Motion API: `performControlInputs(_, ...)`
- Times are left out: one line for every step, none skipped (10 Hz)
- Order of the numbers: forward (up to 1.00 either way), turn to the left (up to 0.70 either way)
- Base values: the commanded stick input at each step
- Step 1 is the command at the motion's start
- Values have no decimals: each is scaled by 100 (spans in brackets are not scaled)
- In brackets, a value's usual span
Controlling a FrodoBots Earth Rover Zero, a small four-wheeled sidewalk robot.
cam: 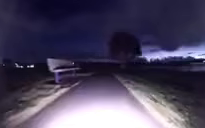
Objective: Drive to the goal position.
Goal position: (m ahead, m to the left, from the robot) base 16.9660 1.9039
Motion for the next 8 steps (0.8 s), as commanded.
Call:
performControlInputs(70,0)
performControlInputs(70,0)
performControlInputs(70,0)
performControlInputs(70,0)
performControlInputs(70,0)
performControlInputs(70,0)
performControlInputs(70,0)
performControlInputs(70,0)
